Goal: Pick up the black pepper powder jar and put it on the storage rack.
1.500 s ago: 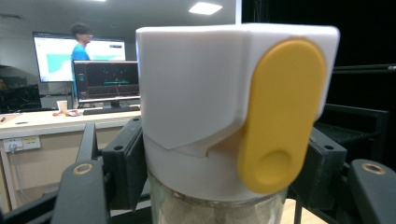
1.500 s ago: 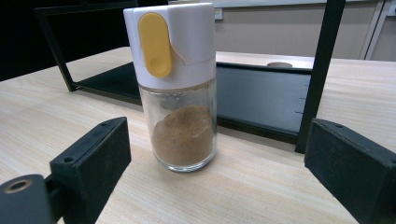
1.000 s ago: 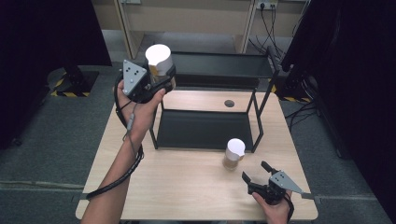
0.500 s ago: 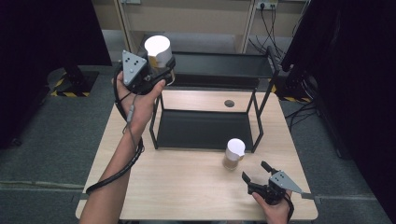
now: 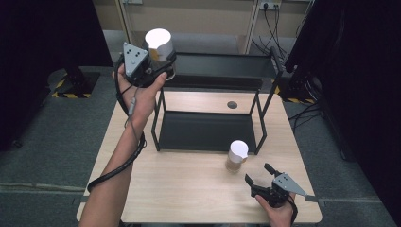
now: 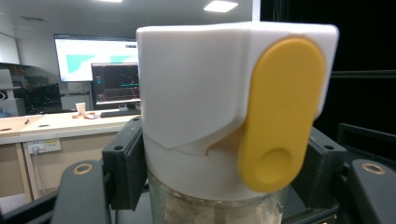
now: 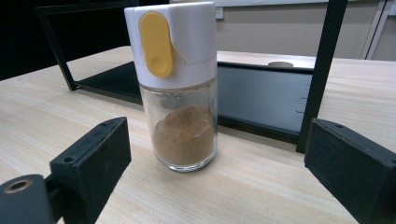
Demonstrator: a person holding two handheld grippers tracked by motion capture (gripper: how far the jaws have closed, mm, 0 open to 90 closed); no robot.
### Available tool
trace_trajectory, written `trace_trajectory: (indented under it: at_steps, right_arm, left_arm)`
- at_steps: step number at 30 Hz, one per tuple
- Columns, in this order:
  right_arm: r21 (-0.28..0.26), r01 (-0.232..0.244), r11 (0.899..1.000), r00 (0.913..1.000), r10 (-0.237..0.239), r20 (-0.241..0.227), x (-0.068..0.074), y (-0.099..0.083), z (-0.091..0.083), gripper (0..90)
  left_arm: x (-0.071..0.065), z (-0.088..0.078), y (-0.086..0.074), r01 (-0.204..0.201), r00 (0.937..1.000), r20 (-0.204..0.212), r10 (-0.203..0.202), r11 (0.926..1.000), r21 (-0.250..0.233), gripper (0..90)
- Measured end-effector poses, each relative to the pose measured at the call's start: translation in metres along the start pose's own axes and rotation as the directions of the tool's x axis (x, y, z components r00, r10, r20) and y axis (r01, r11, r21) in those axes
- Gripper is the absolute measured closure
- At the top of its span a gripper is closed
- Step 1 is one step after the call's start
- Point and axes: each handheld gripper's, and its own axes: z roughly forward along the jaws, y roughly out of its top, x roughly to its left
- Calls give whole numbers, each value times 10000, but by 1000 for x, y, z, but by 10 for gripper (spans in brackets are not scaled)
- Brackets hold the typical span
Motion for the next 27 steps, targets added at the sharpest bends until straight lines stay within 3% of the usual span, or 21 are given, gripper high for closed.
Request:
trace_trajectory:
  at_steps: [17,27]
  right_arm:
    - [7,5,10000,10000,-5,-3,0,0,0,74]
    - [-55,-97,9999,10000,97,-13,-1,-1,0,74]
  left_arm:
    - [8,24,5,-142,9994,-323,154,9991,388,304]
    - [8,39,5,-257,9992,-289,274,9980,579,303]
